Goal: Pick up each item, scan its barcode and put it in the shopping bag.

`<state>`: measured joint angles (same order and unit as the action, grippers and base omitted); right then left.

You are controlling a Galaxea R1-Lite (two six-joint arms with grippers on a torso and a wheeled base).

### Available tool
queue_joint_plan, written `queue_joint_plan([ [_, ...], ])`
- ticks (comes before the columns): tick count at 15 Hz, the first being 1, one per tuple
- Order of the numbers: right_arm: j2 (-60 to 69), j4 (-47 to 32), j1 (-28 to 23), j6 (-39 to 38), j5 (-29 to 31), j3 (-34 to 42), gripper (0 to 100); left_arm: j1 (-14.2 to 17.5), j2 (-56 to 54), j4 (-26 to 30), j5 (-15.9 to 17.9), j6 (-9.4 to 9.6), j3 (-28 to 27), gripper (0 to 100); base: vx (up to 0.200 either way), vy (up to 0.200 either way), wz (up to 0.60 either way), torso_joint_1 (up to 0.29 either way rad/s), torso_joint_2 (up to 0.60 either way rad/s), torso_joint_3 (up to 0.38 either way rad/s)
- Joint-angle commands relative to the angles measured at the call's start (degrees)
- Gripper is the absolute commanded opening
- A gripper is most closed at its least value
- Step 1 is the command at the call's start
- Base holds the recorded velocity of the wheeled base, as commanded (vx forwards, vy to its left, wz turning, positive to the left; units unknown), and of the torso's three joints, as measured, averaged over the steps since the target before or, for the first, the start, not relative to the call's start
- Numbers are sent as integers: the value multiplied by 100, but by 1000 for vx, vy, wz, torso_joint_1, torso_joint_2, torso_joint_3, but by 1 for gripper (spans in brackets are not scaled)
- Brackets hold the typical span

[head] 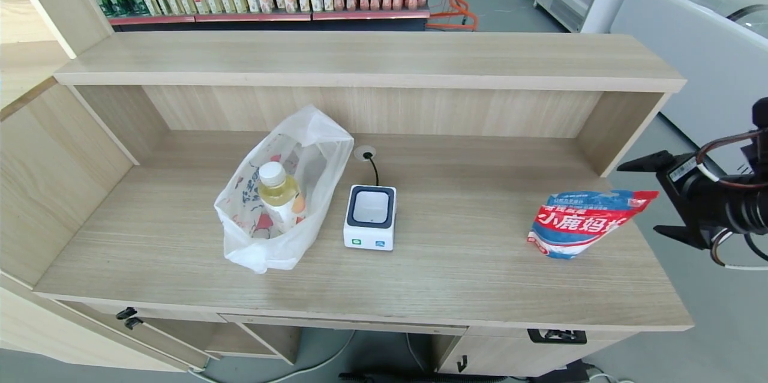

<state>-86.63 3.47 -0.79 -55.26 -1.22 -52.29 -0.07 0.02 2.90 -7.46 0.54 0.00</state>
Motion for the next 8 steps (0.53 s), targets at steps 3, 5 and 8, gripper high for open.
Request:
queue_joint_plan([
  [3, -1102, 444, 88, -37, 16, -27, 100, -1, -2, 0, -1, -1, 0, 100, 0, 0, 0, 0, 0, 0],
  [5, -1515, 848, 360, 94, 306, -10, 100, -1, 6, 0, -1, -1, 0, 100, 0, 0, 0, 0, 0, 0],
  [8, -1919, 1243, 598, 147, 553, -19, 100, -1, -2, 0, -1, -1, 0, 100, 0, 0, 0, 0, 0, 0],
])
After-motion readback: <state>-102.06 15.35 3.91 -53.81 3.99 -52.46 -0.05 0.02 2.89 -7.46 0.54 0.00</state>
